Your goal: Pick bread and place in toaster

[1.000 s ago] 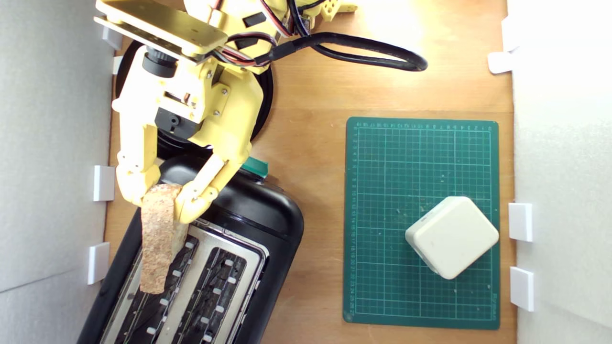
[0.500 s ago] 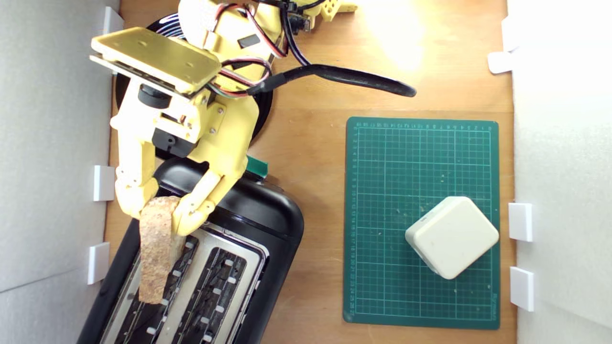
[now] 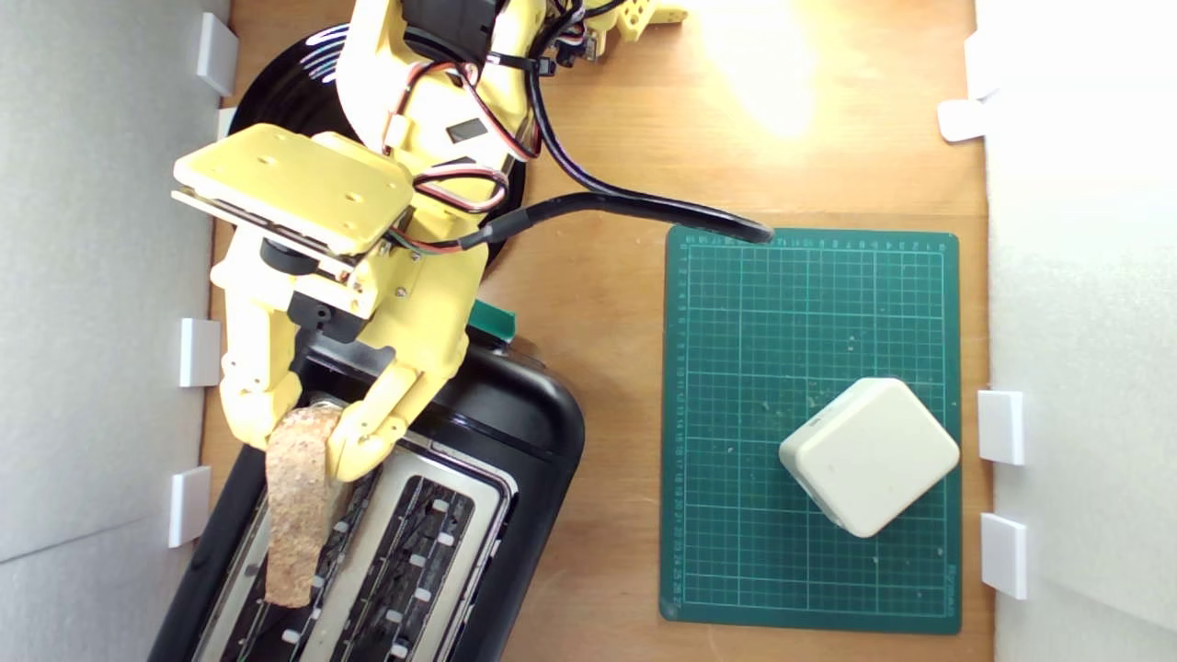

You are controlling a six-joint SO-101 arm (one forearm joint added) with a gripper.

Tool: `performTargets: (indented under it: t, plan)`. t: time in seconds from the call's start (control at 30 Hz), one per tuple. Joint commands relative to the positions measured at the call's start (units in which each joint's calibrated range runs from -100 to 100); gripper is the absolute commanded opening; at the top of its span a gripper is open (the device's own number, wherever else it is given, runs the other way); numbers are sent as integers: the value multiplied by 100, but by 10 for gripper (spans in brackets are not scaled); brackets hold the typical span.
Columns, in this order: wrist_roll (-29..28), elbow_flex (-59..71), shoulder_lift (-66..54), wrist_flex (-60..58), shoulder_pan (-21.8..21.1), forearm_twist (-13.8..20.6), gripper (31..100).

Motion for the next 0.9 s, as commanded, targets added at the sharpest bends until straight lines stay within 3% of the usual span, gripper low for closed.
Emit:
performTargets:
  t: [0.0,0.87]
  plan:
    - [-25,-159,58,49,33,7,571]
    - [-151,-640,1181,15,-8,-39,591]
